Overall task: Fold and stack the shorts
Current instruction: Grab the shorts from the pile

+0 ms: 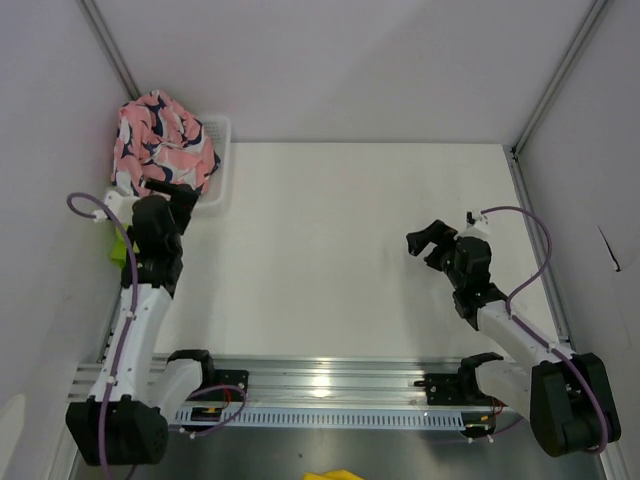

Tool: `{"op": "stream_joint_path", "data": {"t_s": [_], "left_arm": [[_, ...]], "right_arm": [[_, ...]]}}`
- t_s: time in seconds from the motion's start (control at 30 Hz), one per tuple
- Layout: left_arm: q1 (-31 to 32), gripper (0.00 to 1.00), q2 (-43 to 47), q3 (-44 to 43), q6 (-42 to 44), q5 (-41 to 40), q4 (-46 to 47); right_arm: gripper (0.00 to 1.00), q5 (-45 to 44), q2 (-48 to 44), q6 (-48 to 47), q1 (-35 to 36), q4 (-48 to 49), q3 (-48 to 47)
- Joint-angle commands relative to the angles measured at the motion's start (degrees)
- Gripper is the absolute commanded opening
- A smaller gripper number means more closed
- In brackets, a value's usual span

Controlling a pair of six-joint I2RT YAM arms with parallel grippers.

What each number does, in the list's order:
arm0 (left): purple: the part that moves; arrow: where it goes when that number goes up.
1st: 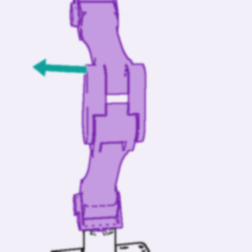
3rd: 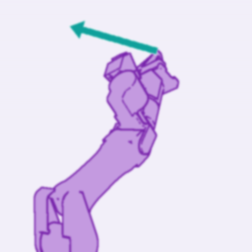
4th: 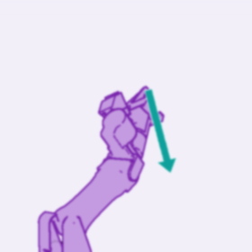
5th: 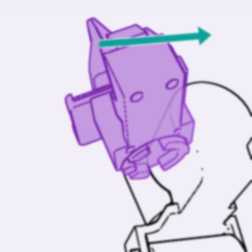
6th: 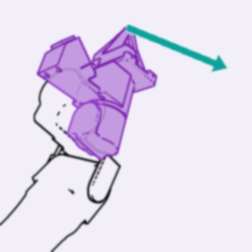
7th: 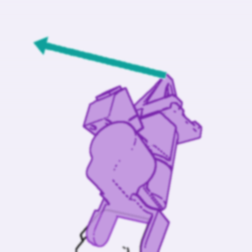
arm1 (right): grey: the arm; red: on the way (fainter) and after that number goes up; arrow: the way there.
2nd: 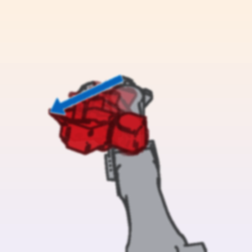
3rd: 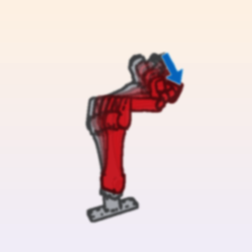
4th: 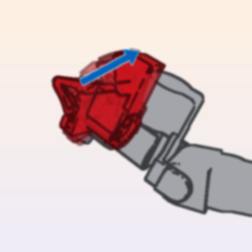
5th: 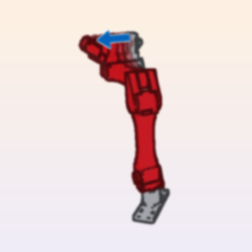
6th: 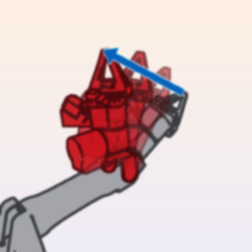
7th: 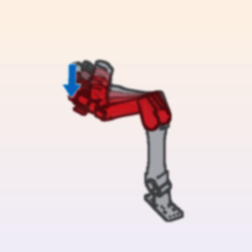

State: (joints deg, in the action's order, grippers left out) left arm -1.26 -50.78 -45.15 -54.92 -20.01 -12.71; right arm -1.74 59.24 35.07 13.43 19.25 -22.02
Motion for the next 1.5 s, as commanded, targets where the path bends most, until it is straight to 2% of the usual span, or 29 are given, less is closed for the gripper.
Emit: {"op": "stream_joint_path", "data": {"t_s": [0.0,0.07,0.17,0.3,0.47,0.53,0.77,0.9,1.23,1.33,1.37,1.43,1.47], "left_arm": [[-4.5,0.99,-6.3,-9.2,-4.5,-2.4,-7.6],[-6.0,0.99,-11.8,-12.2,-4.2,-2.9,-8.6],[-6.8,0.99,-19.0,-21.5,-0.7,-5.4,-9.9],[-6.9,0.99,-26.7,-28.5,6.5,-7.4,-9.5],[-9.2,0.99,-35.0,-41.2,13.9,-13.5,-15.9],[-11.0,0.99,-38.5,-44.3,15.4,-12.2,-17.3],[-15.3,0.99,-47.7,-49.0,21.2,-8.6,-17.3],[-15.6,0.99,-53.9,-55.7,24.2,-10.7,-20.2],[-15.7,0.98,-62.3,-56.0,23.4,-11.0,-16.1],[-16.0,0.7,-64.0,-57.9,24.9,-12.3,-16.7],[-15.9,0.51,-64.1,-59.0,25.1,-12.8,-17.5],[-16.0,0.28,-62.7,-58.8,26.2,-11.0,-17.0],[-15.8,0.0,-61.8,-58.0,27.0,-10.1,-15.9]], "right_arm": [[0.99,-1.0,1.3,-1.0,0.3,3.1,-1.4],[0.99,-0.7,2.0,-0.8,0.4,3.2,-1.4],[1.0,0.1,3.0,-0.7,0.4,3.5,-1.8],[1.0,1.0,4.2,-0.4,0.5,4.0,-1.8],[0.99,2.0,5.2,-0.4,0.5,4.7,-1.8],[1.0,3.6,6.1,-0.2,0.5,5.1,-2.0],[0.99,3.8,5.6,-0.8,0.5,4.7,-2.2],[0.99,4.6,5.0,-0.7,0.6,4.9,-2.1],[1.0,5.3,4.9,-0.6,0.9,5.4,-2.1],[1.0,5.5,5.3,-0.7,0.9,5.2,-2.5],[0.99,5.5,5.2,-0.9,0.9,5.1,-2.5],[0.99,5.4,4.9,-1.0,0.9,5.0,-2.5],[0.99,5.2,4.8,-1.1,1.0,4.9,-2.5]]}}
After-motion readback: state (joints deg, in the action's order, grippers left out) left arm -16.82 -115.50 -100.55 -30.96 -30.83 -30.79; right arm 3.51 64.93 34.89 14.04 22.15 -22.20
